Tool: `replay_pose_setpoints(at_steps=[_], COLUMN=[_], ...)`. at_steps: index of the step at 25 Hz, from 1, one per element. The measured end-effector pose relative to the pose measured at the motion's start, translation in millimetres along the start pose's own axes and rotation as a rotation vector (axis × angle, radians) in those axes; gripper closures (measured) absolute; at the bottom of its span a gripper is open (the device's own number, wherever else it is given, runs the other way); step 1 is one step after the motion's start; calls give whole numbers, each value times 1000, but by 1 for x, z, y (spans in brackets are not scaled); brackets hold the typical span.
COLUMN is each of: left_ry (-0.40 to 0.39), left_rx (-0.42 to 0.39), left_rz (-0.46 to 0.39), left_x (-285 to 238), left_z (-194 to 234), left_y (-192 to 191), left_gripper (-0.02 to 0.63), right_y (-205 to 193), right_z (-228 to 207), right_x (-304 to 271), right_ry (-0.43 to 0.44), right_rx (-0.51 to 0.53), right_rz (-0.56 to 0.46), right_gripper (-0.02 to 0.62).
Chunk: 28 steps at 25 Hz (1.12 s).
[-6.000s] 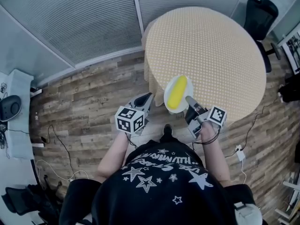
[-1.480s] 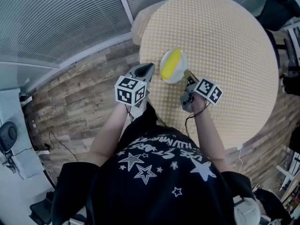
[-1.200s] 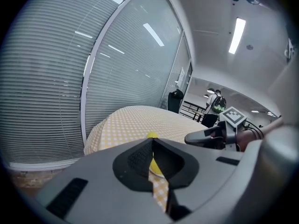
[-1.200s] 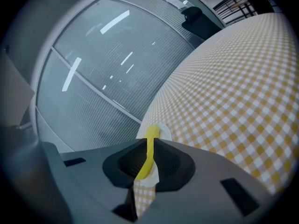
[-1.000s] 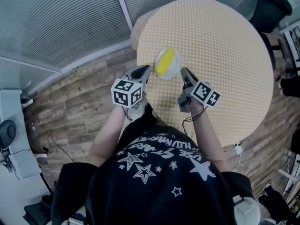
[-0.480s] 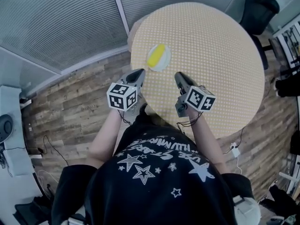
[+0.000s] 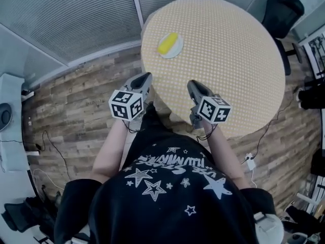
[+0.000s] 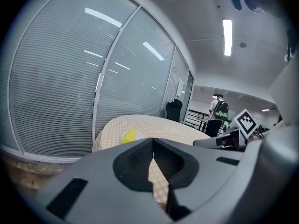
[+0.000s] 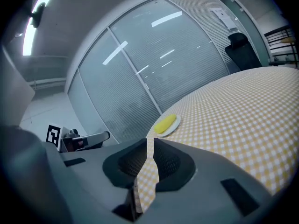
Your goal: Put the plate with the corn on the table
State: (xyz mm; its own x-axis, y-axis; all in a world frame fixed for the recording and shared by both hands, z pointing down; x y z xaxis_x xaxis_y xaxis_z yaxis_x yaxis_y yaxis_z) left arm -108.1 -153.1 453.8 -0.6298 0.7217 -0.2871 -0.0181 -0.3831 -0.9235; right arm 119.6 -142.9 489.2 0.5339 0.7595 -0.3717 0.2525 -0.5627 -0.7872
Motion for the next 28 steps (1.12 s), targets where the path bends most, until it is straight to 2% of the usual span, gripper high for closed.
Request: replay_pose_setpoints(at_steps=[6,13,18,23,28], left_ry=[9,-41,-50,-44,-36], left_rx=[-17,-20,-19,3,4], left_rz=[20,42,39,44,21], left_x=[14,12,23,54,86], left_z=[-15,-28,-28,-24,-17], left_y=[-9,-20,-26,-32,-31], left_gripper=[598,598,598,598,598], right_y=[-9,-20,-23,-27,-35], right_z=[1,-1,-2,17,49], right_x=[15,22,30,39,45], right_ry=[15,31,-10,-47,-48], right_rx=[43,2,-18,-33,5], right_rz=[21,-2,-19,-27,-30], right_gripper=[541,541,541,541,545])
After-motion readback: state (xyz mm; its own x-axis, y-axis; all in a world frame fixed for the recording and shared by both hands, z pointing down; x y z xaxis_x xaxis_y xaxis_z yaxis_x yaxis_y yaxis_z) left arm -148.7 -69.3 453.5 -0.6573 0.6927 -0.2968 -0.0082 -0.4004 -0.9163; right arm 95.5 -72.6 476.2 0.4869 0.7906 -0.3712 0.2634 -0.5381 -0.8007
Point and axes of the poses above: the fingertips, and each gripper's own axes: x backward along the fingers, z to its left, y out of its top, the point moved 6 cm from there along x, backward along the fingers, and after that the axes turned 5 degrees about -y, right-handed, at the moved point
